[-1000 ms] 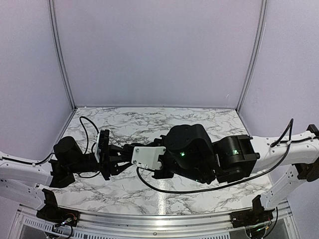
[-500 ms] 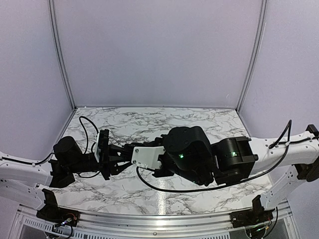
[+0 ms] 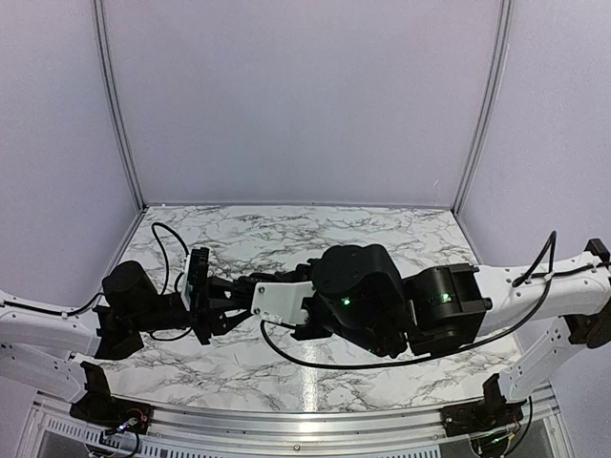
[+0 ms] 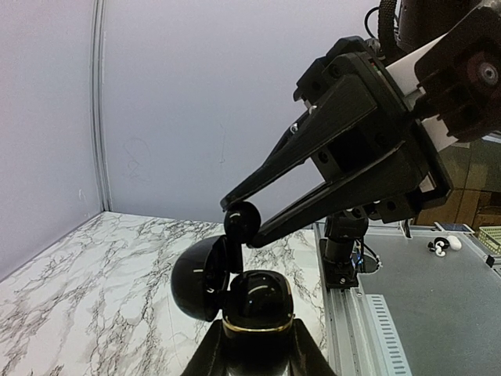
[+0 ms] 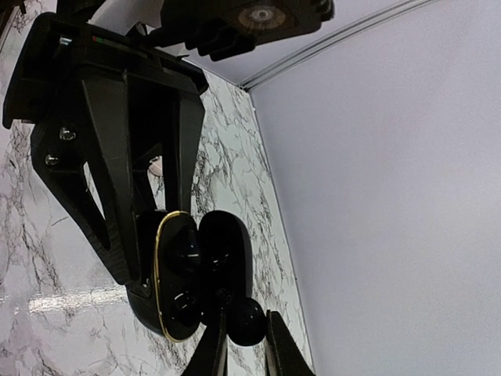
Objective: Insert the wireless bluetooth earbuds into the charging case
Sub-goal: Place the right earbud in the right side groove of the charging case.
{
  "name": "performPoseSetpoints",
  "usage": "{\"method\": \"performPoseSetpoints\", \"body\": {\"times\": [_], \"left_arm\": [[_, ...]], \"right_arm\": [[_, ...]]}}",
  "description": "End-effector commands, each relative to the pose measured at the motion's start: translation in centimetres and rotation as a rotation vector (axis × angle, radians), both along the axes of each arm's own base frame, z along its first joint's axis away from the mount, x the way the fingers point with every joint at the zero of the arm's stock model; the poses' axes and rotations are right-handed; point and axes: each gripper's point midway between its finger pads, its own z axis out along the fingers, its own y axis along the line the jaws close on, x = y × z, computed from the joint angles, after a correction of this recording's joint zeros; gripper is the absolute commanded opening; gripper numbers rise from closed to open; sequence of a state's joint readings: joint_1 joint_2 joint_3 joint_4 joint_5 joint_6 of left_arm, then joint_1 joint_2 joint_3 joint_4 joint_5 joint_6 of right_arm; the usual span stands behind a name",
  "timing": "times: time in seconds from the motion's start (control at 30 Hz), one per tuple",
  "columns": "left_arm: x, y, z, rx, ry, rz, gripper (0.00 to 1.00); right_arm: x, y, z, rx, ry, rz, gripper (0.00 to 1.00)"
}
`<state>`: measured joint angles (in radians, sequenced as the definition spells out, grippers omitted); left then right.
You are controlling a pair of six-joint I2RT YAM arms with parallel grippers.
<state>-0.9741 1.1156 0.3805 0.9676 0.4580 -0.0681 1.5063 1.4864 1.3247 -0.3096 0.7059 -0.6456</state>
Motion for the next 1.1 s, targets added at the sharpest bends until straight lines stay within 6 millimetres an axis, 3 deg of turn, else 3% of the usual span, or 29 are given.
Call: {"method": "performPoseSetpoints", "body": {"times": [0.0,0.63,1.07], "left_arm": [[0.1,0.3,2.7,-0.071,-0.044,0.008,0.00],[0.1,0.5,2.6,-0.072,-0.048,0.018,0.00],[0.0,0.5,2.9,-0.078,-0.045,0.013,0.00]], "right_arm": [[-0.3,1.1,0.5,0.030,-0.010,0.012,0.04],[-1.5,0.8,1.1,0.057,0.034,0.047,0.04],[-0.1,-0.2,0.2,0.017,-0.029,-0.038,0.04]]}}
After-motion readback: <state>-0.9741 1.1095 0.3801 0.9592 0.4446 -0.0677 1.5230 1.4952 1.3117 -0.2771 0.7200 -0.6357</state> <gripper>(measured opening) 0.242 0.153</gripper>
